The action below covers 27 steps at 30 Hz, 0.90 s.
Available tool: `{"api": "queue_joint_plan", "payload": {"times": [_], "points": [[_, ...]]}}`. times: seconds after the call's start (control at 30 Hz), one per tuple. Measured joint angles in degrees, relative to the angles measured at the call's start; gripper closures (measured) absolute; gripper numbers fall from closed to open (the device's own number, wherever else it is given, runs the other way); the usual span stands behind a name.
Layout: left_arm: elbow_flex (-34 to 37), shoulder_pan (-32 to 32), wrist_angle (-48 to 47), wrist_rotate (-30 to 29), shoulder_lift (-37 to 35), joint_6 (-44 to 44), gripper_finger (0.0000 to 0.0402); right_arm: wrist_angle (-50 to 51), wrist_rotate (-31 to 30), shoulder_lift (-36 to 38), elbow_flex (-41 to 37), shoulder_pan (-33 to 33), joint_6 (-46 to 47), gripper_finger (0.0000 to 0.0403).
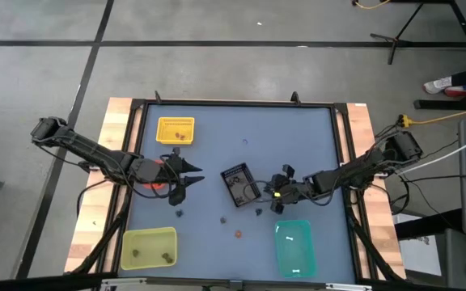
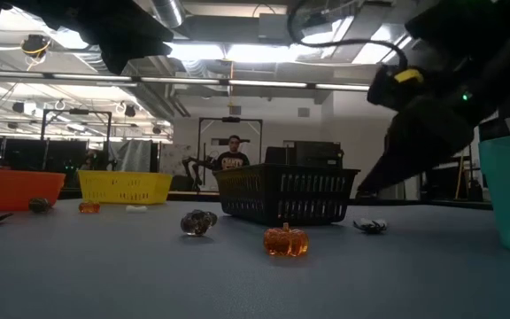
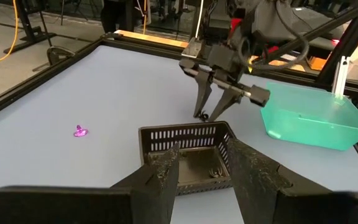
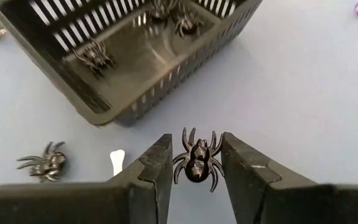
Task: Sort Halloween decoration
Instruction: Put the black spider toy into the black bin
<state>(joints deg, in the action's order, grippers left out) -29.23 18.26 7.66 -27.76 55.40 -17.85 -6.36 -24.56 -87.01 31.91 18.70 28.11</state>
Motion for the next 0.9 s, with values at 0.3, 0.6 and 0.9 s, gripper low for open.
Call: {"api": "queue_joint_plan", "payload": {"times": [0.3,0.6,0.9], "points": [[0.0,0.0,0.0,0.0,0.0,0.0,0.0280,0.1,-0.4,7.7,0.1,0.0,-6.2,0.0283],[0.0,0.0,0.0,0.0,0.0,0.4,0.0280,-9.8,6.1,7.9,0.1,0.0,-16.9,0.0283],[0.0,0.0,0.1,0.0,0.0,0.4,0.0280,-18.5,6.2,4.1,0.1,0.0,-22.8,0.0283]]}}
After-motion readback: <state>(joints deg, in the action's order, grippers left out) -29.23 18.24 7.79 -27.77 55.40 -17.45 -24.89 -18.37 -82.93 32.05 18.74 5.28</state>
